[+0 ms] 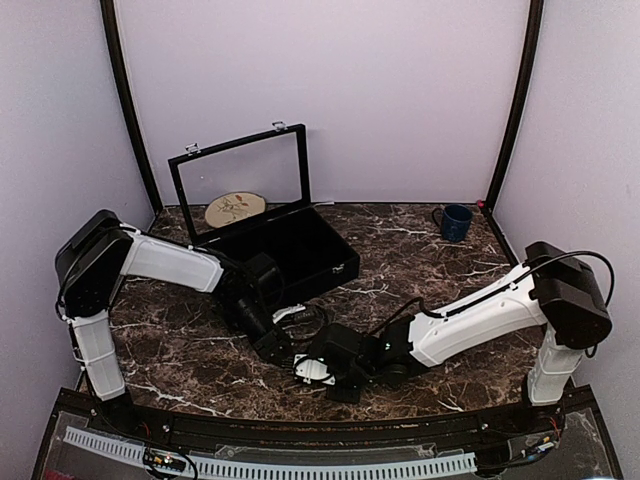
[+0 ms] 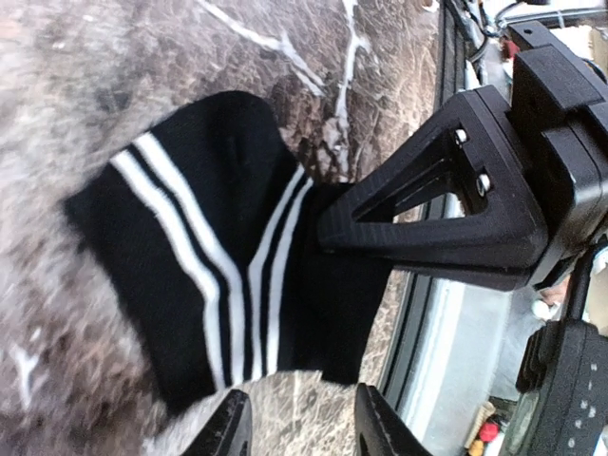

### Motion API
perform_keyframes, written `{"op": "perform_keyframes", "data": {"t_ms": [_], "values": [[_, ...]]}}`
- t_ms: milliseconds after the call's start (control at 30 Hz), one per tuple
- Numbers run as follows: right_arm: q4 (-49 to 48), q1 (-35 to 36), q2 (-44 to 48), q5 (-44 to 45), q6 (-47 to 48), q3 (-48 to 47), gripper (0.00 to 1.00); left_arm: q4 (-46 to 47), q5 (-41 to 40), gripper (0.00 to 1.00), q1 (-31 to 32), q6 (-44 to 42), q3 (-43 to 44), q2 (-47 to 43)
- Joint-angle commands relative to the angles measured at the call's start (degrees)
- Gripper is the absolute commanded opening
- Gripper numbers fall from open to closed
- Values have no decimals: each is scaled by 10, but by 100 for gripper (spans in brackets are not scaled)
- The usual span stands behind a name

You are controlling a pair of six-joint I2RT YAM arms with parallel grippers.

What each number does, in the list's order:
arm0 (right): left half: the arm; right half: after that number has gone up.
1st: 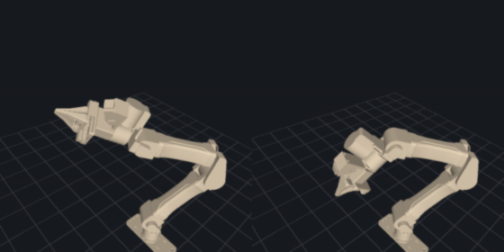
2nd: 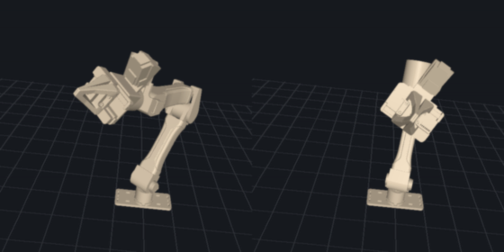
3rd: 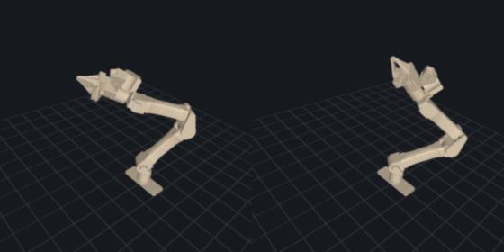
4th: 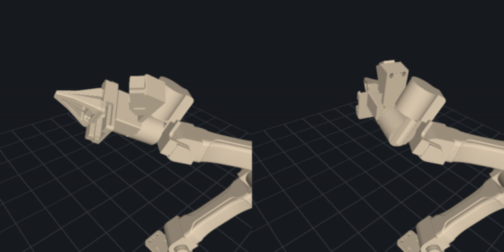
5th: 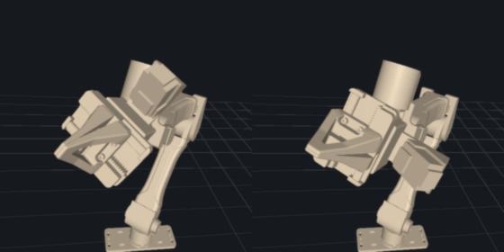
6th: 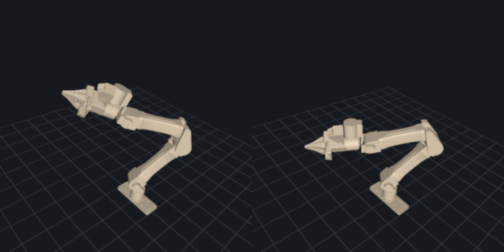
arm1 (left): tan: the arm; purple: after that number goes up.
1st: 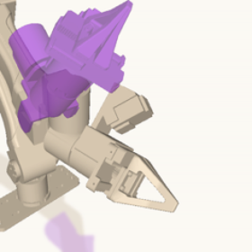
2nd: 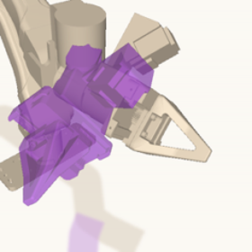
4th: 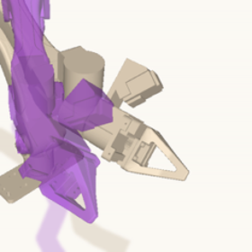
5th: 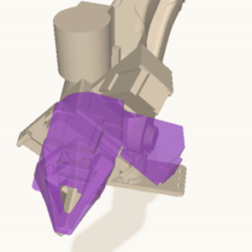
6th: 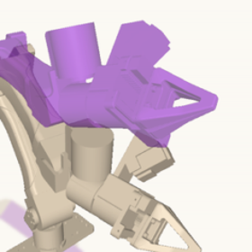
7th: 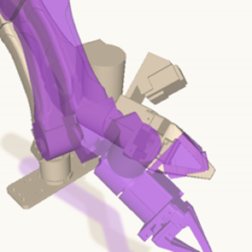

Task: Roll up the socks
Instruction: Roll the sock at the center of the board.

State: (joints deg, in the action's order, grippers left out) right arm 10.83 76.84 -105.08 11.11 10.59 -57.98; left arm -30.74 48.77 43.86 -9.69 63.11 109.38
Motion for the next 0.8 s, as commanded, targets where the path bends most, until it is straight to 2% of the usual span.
{"op": "perform_keyframes", "data": {"t_ms": [0, 433, 767], "values": [[73, -7, -3, -49, -20, -11, 0, 61, -101, 40, -3, 55, -45, -79], [174, -34, -66, -190, -39, -115, 0, 221, -330, 40, 4, 161, -206, -290], [237, -55, -123, -258, -36, -178, 0, 297, -512, 38, 63, 220, -303, -428]]}}
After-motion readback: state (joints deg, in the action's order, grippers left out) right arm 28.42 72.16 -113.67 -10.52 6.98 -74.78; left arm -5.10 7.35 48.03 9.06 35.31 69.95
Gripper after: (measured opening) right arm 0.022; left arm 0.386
